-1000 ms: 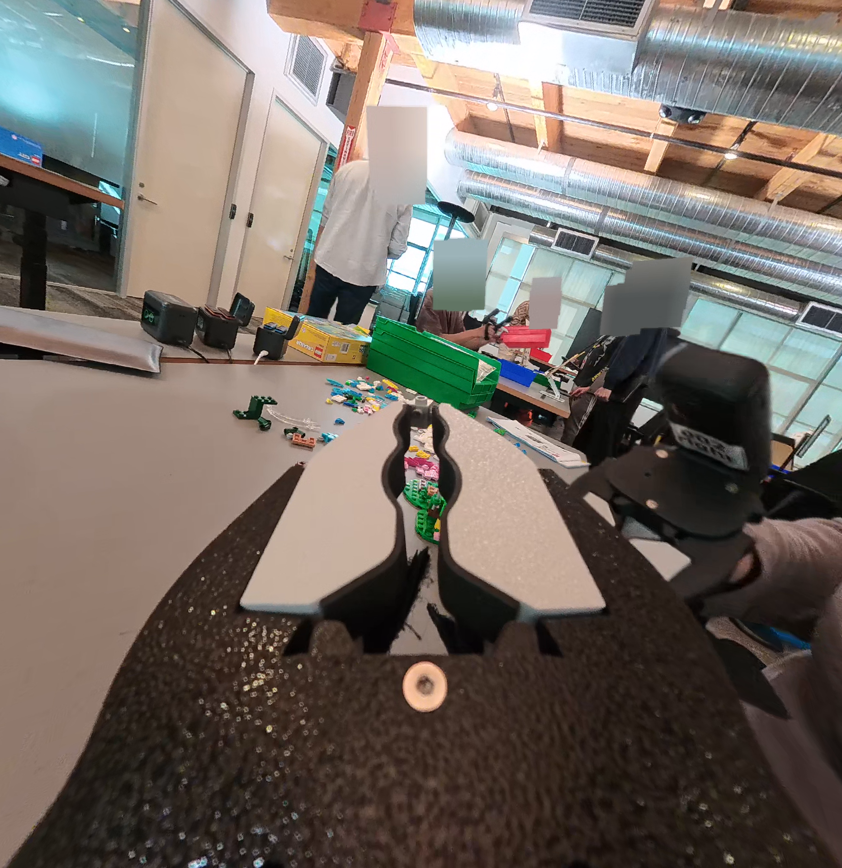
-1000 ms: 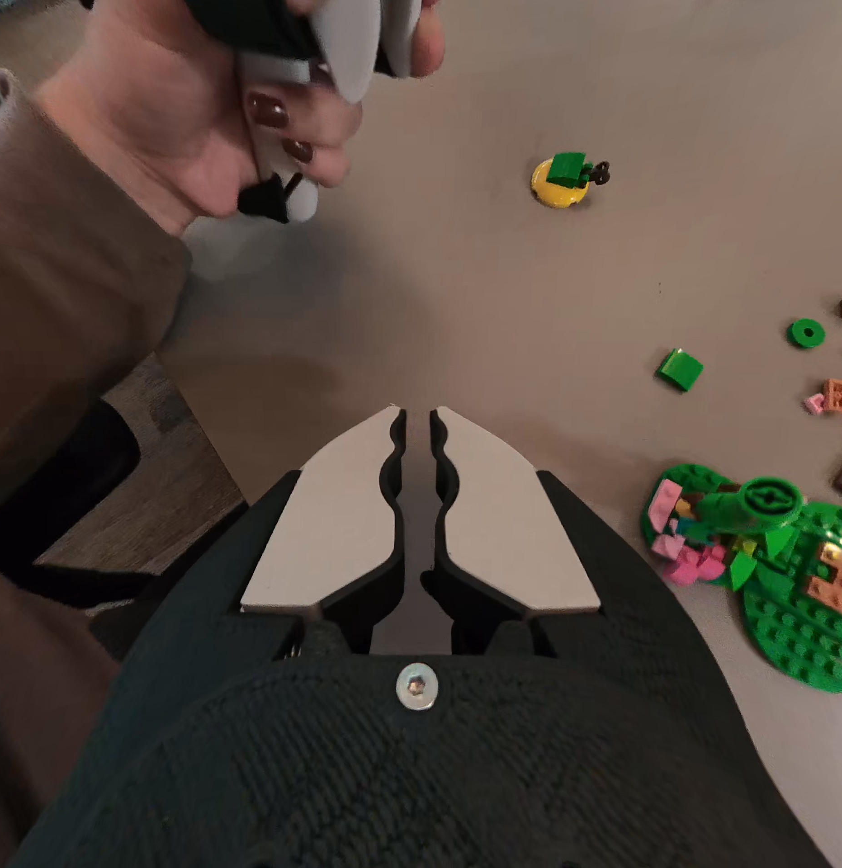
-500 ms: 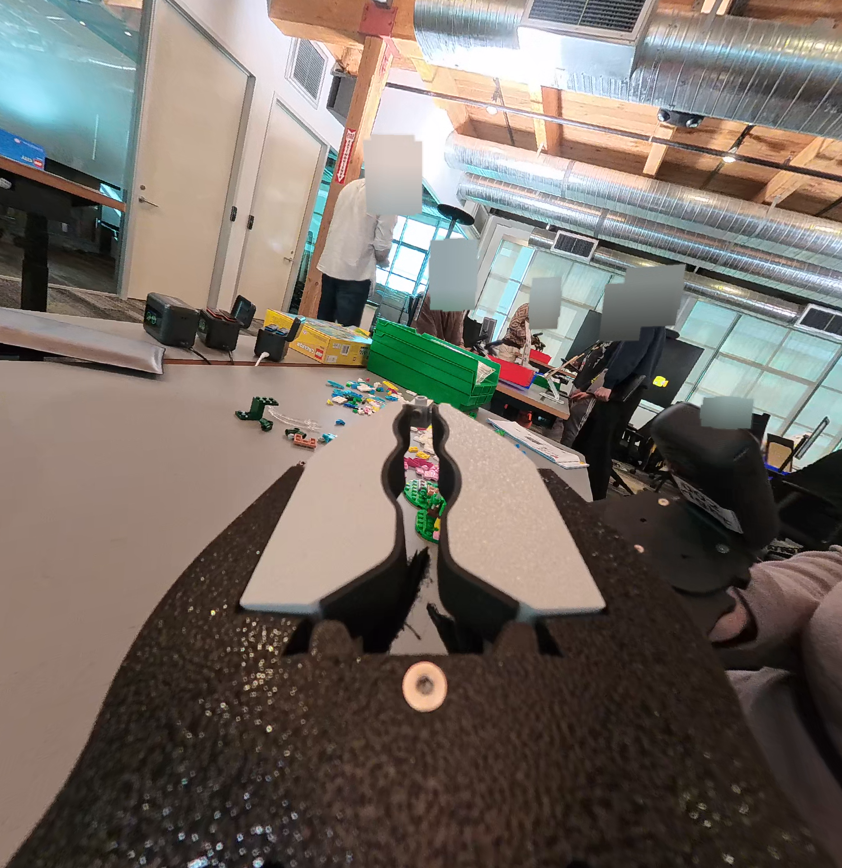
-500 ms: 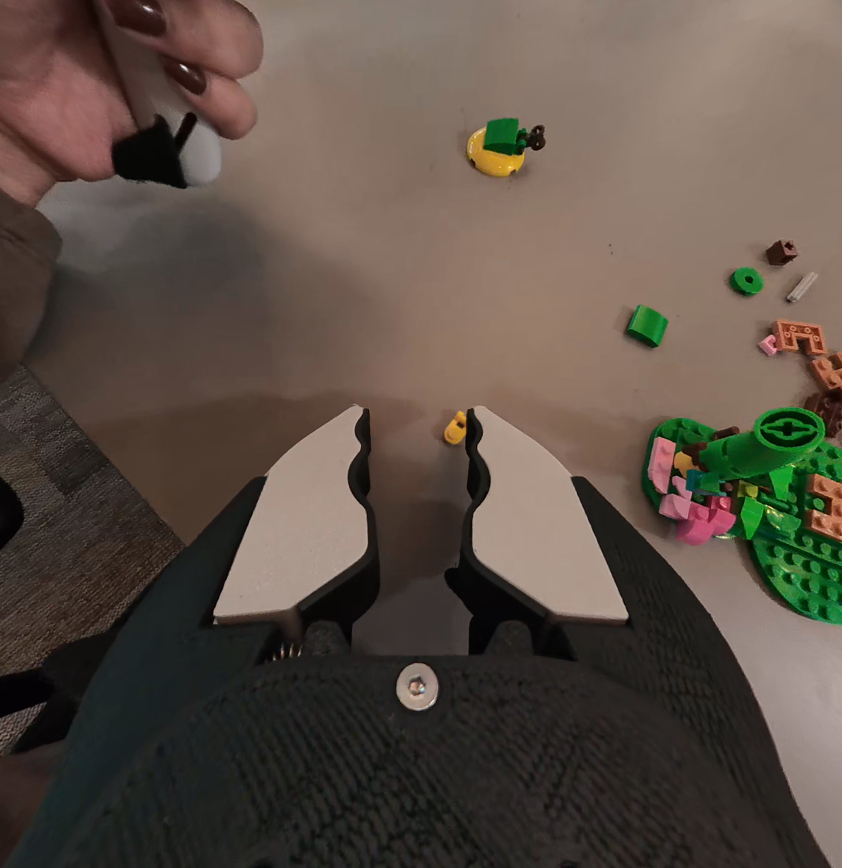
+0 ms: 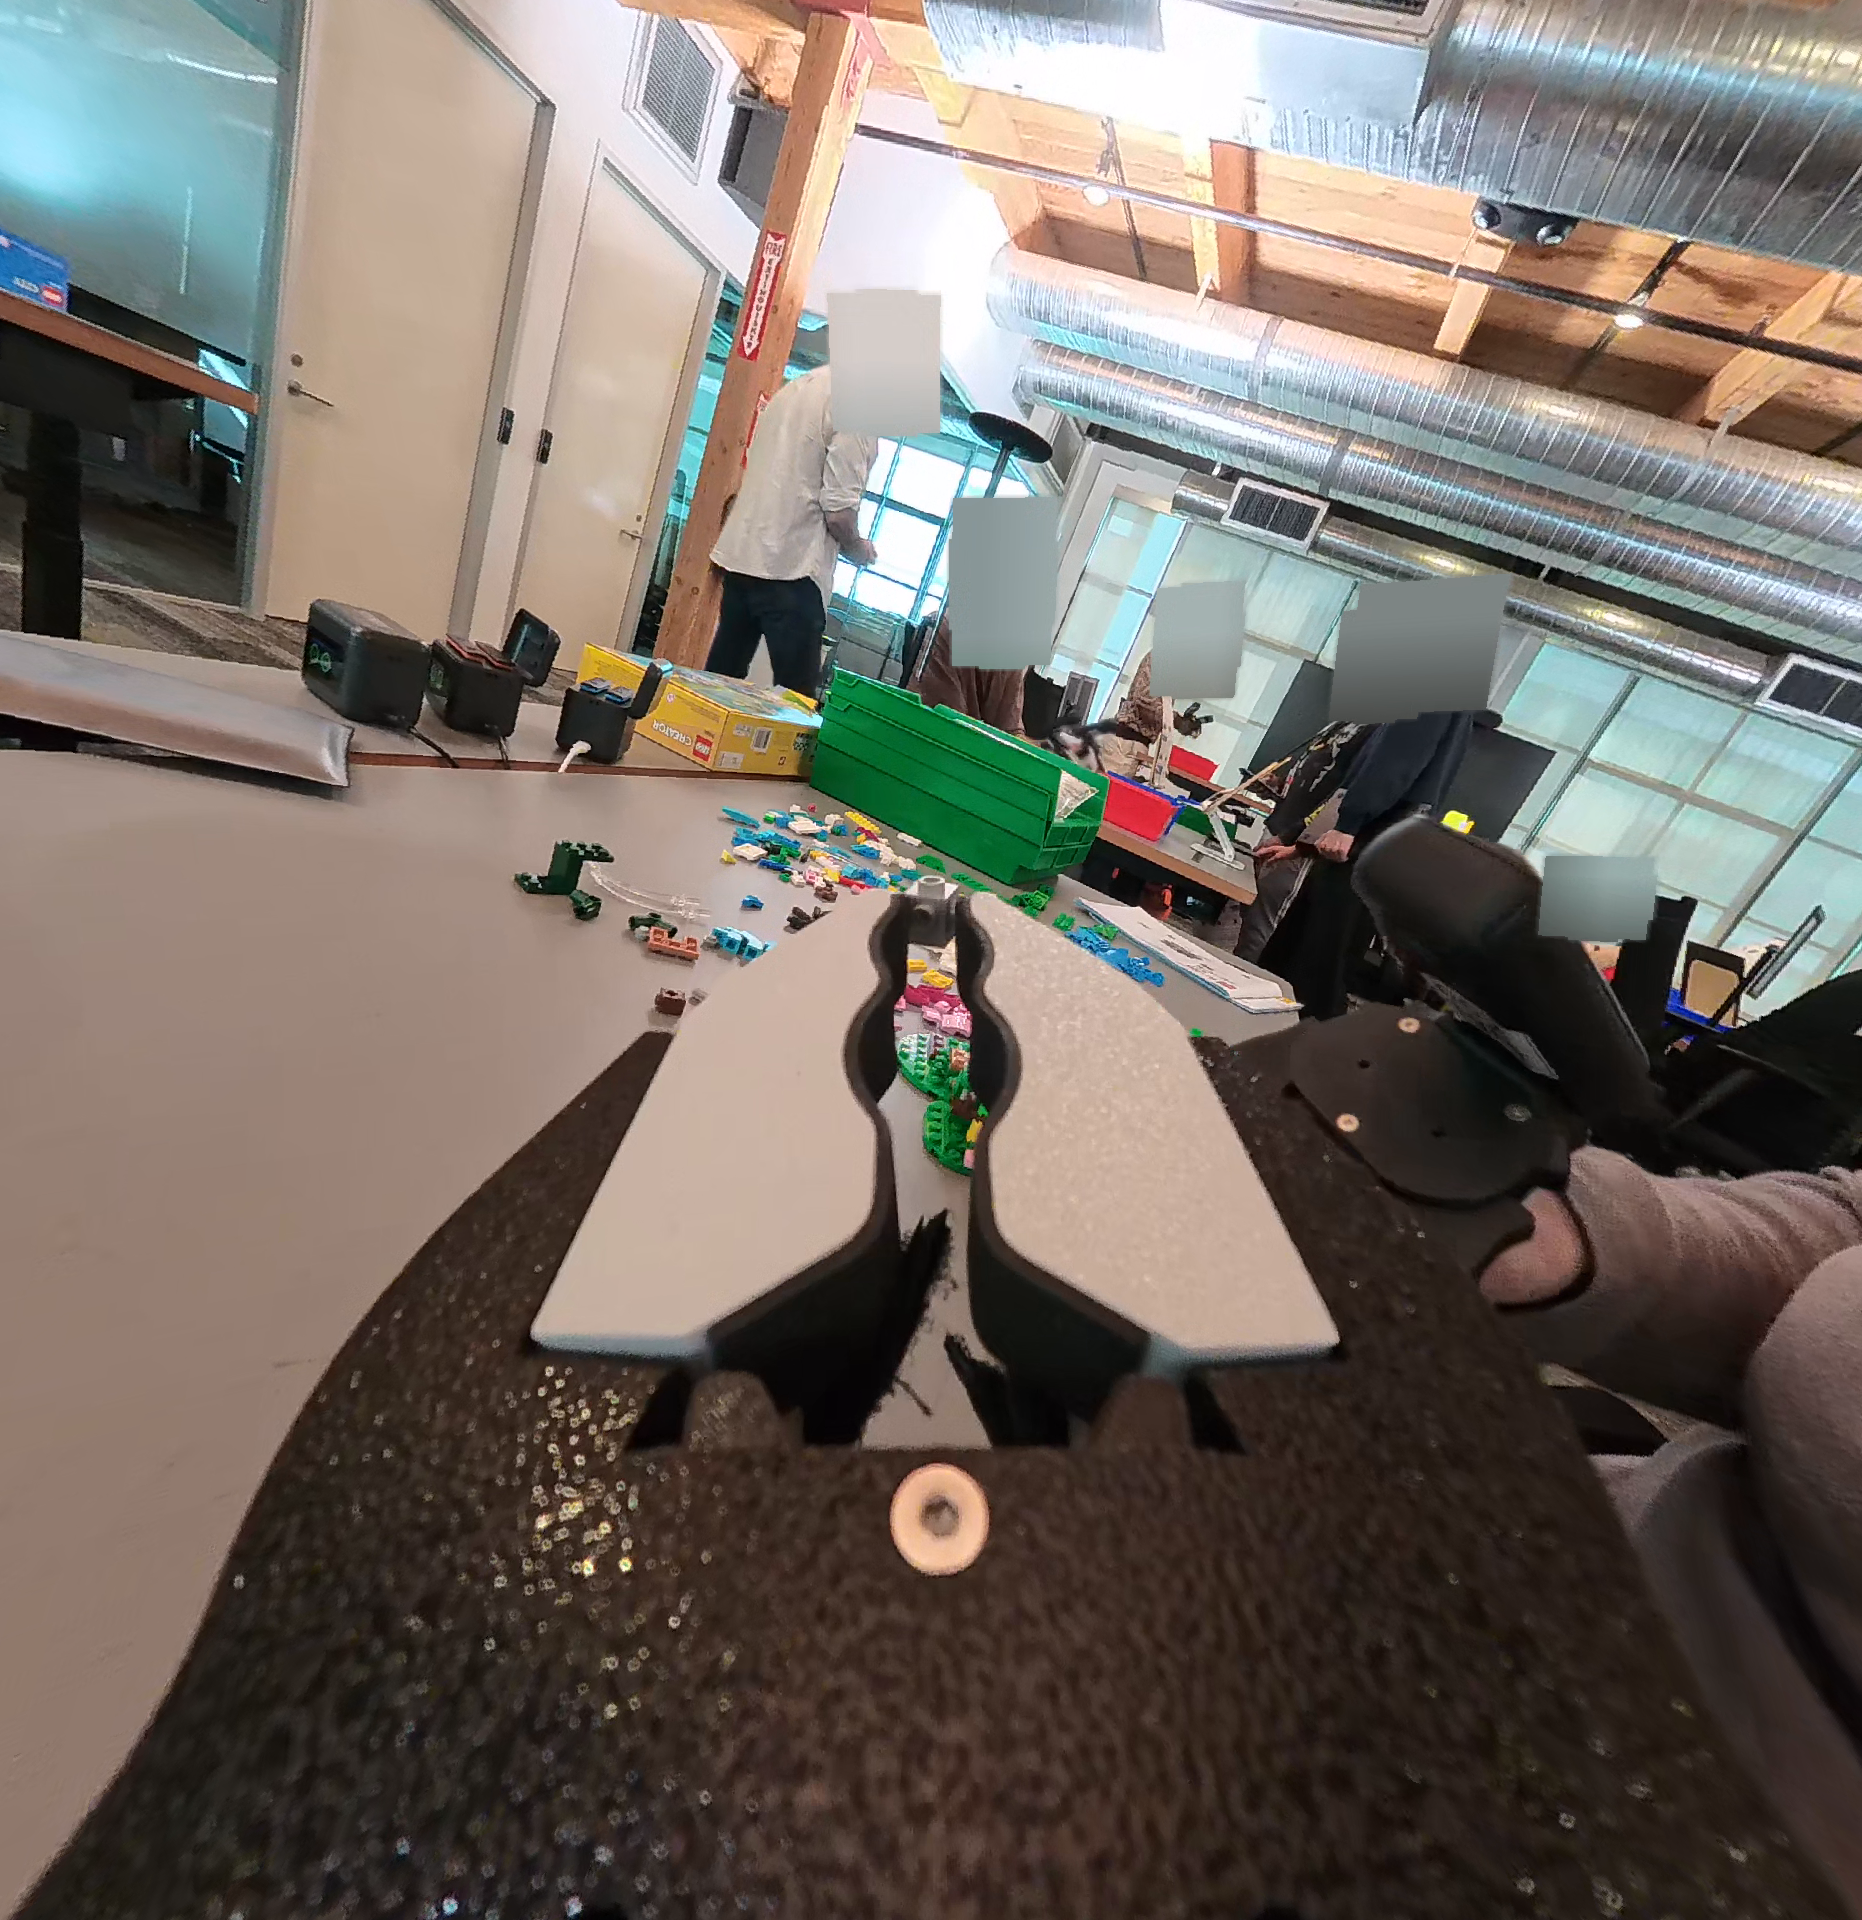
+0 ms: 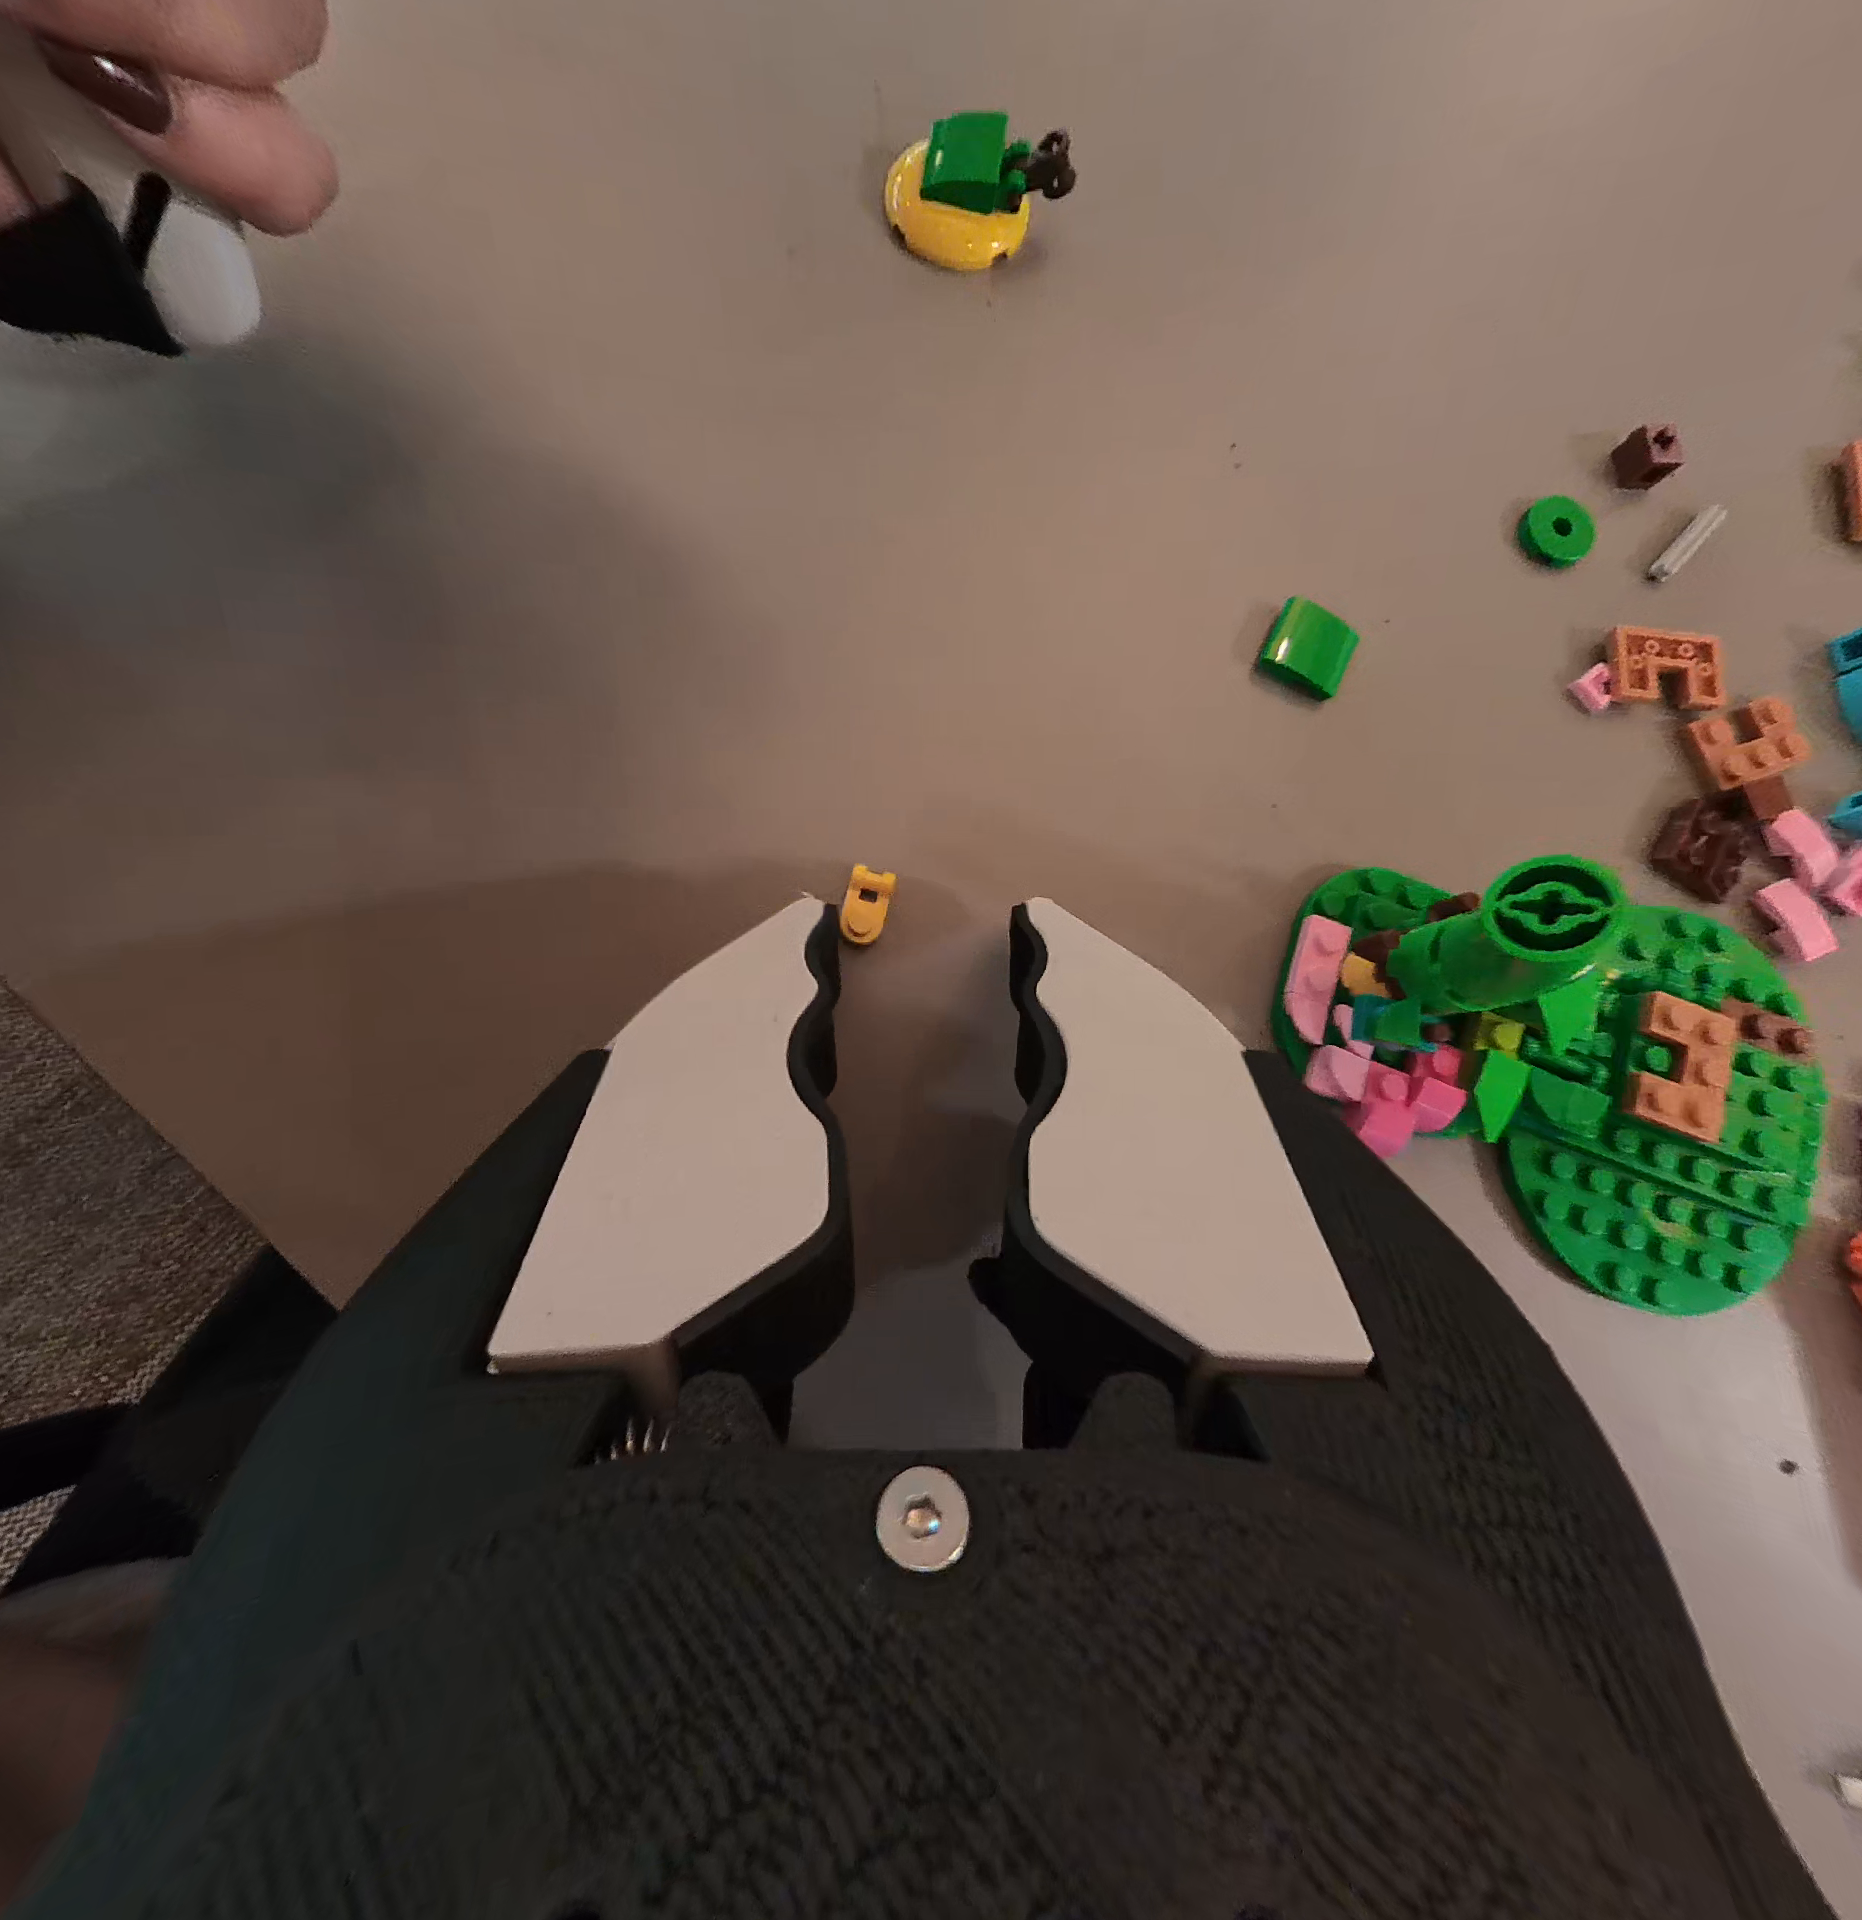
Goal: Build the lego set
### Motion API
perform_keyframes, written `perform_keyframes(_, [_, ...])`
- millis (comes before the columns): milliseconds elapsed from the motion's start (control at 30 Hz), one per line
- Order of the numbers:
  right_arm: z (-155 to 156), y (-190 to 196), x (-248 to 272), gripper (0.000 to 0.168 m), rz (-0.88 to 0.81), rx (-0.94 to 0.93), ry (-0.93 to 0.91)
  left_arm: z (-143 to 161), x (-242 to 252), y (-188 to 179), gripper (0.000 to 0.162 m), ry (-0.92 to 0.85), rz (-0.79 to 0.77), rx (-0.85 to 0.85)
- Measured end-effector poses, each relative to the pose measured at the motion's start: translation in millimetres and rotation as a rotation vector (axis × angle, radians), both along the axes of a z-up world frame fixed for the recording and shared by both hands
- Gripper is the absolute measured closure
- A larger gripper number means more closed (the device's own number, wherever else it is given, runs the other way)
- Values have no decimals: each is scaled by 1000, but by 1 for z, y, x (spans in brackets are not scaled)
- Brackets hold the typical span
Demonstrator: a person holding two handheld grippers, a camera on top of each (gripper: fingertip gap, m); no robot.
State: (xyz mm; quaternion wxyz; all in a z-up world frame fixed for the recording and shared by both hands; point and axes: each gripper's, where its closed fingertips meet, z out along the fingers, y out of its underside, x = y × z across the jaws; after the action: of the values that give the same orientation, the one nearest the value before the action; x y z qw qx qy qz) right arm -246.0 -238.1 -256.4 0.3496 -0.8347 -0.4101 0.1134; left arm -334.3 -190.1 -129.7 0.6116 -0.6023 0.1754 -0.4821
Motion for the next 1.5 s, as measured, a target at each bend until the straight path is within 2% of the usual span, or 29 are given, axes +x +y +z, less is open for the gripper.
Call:
perform_keyframes(200, [2,-6,-7,152,45,-81,37,-1,0,0,154,-1,-3,-5])
perform_keyframes(467, [-5,-7,-10,155,46,-99,14,-2,1,0,154,5,-14,-8])
perform_keyframes(567, [-5,-6,-11,162,53,-95,1,-3,1,0,154,4,-13,-9])
perform_keyframes(700, [1,0,-12,162,63,-50,33,-2,1,0,154,0,-13,-8])
perform_keyframes(767, [31,13,-21,163,90,64,195,4,2,-3,154,-38,-33,6])
perform_keyframes(867, [105,23,-37,163,187,162,626,23,4,-11,154,-149,-94,39])
perform_keyframes(967, [160,27,-40,164,330,91,1043,31,9,-18,154,-191,-142,57])
perform_keyframes(1067, [180,29,-42,164,487,-54,1319,33,17,-19,154,-169,-148,68])
perform_keyframes(1233, [176,33,-52,164,568,-141,1438,42,30,-24,154,-133,-148,113])
perform_keyframes(1500, [180,28,-56,164,598,-53,1428,42,28,-21,154,-120,-107,119])
